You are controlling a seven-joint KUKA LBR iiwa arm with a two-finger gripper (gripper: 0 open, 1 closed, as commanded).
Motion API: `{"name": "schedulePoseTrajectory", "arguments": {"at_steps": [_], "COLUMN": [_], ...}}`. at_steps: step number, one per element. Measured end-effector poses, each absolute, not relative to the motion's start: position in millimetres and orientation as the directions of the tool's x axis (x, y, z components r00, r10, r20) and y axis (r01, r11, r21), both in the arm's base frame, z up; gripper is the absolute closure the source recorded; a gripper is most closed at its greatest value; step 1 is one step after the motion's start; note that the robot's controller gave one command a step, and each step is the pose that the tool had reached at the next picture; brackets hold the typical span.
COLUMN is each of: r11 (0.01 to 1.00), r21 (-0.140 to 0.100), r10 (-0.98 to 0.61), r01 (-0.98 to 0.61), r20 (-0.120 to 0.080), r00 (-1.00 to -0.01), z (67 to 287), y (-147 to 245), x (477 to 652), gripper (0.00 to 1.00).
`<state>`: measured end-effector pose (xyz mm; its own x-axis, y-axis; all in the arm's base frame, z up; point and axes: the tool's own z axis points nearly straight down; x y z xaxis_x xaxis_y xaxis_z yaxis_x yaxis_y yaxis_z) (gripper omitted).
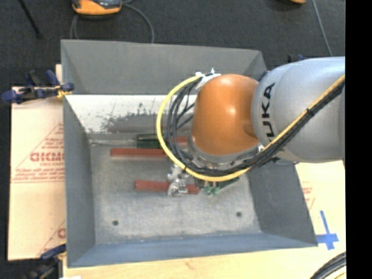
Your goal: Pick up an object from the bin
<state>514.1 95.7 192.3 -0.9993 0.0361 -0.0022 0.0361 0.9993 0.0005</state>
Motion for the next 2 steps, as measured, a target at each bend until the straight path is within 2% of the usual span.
{"name": "schedulePoseTrajectory", "arguments": {"at_steps": [1,2], "r11": [0.999,0.999], "r21": [0.001,-0.001], "r10": [0.037,-0.054], "r01": [0.037,-0.054], "r20": [-0.002,0.003], "r00": [-0.999,-0.999], "z": [192.3,223.9], "y": [95.9,91.6], "x": [514.0,514.5], "gripper": [1.00,1.00]}}
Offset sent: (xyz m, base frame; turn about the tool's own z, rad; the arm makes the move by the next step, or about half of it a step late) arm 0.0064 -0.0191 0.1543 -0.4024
